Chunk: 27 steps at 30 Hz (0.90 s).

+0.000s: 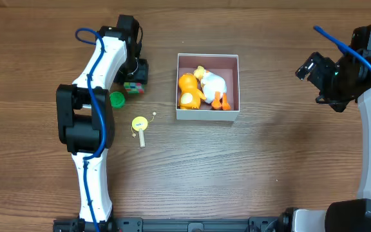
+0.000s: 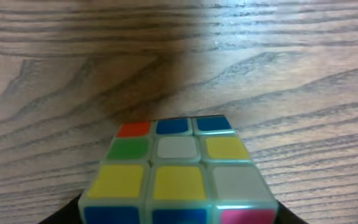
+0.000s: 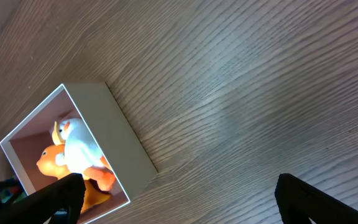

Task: Pack container
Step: 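Lower the left gripper onto the Rubik's cube and grasp it, then carry the Rubik's cube right and release it into the box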

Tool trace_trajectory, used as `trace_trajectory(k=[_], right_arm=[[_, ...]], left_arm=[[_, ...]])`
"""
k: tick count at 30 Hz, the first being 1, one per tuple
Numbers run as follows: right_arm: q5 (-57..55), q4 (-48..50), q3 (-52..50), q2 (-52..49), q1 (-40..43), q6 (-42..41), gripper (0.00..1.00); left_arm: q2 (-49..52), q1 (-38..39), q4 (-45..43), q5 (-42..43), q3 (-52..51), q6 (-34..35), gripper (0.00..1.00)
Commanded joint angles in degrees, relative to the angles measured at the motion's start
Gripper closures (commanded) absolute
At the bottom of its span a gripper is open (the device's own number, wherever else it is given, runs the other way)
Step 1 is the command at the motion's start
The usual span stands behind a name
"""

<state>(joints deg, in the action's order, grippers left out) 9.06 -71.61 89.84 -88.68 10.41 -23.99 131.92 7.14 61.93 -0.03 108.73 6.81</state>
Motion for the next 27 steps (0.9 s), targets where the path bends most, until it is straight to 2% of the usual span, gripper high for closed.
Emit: trace_trajectory(k=[1, 5, 8, 11, 16, 19, 22, 23, 27], right_arm=[[0.20, 0.17, 0.09, -0.02, 0.11, -0.26, 0.00], [0.22, 0.17, 0.09, -0.02, 0.11, -0.26, 0.00], [0.22, 0.15, 0.09, -0.02, 0.11, -0.26, 0.00], [0.22, 0.17, 0.09, -0.02, 0.11, -0.26, 0.00], [0.22, 0.17, 0.09, -0.02, 0.11, -0.26, 0.00], [0.20, 0.15, 0.09, -0.02, 0.11, -0.26, 0.00], [0.20, 0.17, 0.09, -0.02, 0.11, -0.26, 0.00], [0.22, 0.17, 0.09, -0.02, 0.11, -0.26, 0.00], [0.22, 0.17, 0.09, -0.02, 0.11, -0.26, 0.00]], left_arm=[[0.79, 0.09, 0.15, 0.07, 1.38, 0.09, 0.54], [-0.85, 0.09, 3.26, 0.09, 2.80, -0.61, 0.66], [-4.63, 1.03, 8.07, 0.13, 7.39, -0.52, 0.68], [-11.43, 5.31, 12.81, 2.19, 12.46, -0.15, 0.69], [-16.48, 16.52, 14.38, 2.19, 12.57, 8.68, 0.67], [-12.98, 23.06, 13.18, 0.66, 12.39, 14.95, 0.67], [-6.91, 26.10, 12.00, 1.11, 12.39, 18.58, 0.67], [-5.60, 26.62, 11.54, 1.36, 12.39, 18.56, 0.67], [0.35, 27.67, 9.11, 3.13, 12.39, 18.56, 0.49]])
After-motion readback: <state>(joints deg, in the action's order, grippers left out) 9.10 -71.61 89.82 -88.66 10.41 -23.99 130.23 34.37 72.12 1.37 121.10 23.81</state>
